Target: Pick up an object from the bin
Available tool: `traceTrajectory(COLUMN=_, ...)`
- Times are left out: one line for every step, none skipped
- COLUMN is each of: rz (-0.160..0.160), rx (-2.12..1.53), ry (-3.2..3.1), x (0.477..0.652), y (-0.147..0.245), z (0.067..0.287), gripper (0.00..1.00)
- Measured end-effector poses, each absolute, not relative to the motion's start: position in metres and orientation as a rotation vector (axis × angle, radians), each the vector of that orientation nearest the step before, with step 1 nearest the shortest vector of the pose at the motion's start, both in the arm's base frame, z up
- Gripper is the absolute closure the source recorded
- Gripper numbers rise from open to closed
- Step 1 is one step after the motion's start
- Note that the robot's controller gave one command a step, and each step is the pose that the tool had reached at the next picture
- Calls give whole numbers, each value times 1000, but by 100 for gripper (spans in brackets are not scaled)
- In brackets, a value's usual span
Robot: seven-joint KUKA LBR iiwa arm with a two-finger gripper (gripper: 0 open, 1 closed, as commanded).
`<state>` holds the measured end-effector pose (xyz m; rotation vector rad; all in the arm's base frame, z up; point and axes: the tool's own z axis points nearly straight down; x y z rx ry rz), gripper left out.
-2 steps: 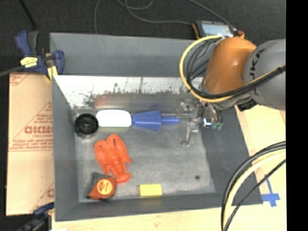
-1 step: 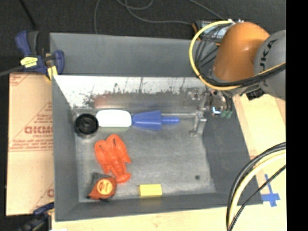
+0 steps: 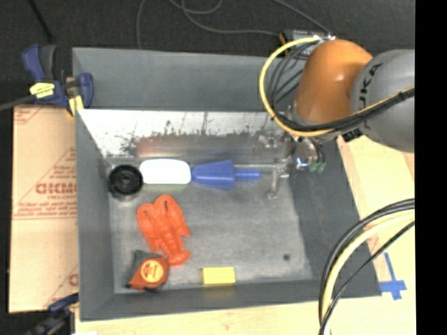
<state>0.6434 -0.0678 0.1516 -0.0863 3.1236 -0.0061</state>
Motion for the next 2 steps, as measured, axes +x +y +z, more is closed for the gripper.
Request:
traceTrajectory(rz=-3, rx=-353, ry=3114, x=639, y=-58, z=86, gripper=0)
traceTrajectory(rz=-4, rx=-354, ry=3117, x=648, y=-25, z=77, gripper=0)
